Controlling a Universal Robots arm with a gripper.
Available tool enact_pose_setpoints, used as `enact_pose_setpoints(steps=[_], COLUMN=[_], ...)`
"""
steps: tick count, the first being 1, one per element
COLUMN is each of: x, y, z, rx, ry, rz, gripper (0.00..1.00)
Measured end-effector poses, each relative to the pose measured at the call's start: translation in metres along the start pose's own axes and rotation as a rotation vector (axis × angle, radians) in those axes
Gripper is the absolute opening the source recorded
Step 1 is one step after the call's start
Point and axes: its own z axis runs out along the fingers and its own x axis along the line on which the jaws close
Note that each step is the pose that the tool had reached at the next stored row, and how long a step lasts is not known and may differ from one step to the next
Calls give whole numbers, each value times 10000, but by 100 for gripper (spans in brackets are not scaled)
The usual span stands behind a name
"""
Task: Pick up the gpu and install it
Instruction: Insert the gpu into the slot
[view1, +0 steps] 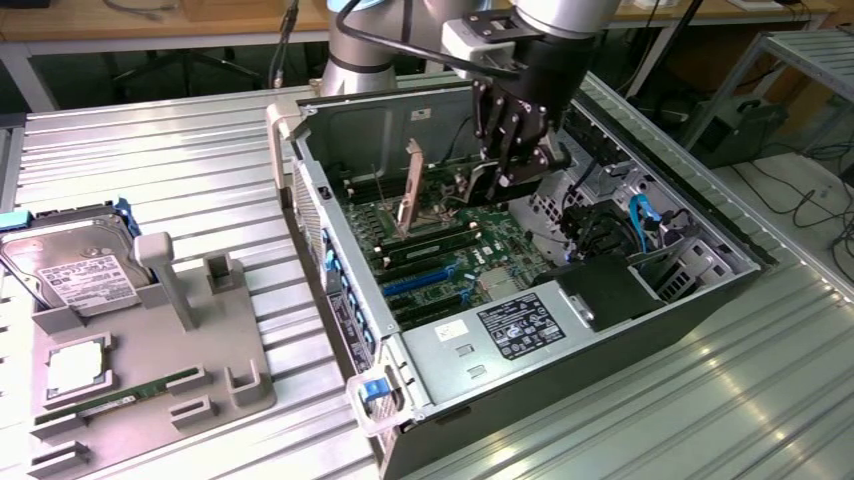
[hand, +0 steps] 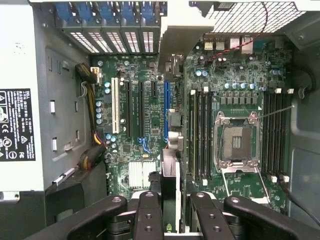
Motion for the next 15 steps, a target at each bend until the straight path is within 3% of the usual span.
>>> enact_pose_setpoints(steps=[3,9,15], x=[3,4,7], y=[0,0,9], z=[14,25,59], rx=[-4,-4,1], ry=[-4,-80,-85], rz=[0,0,0], gripper=[27,27,27])
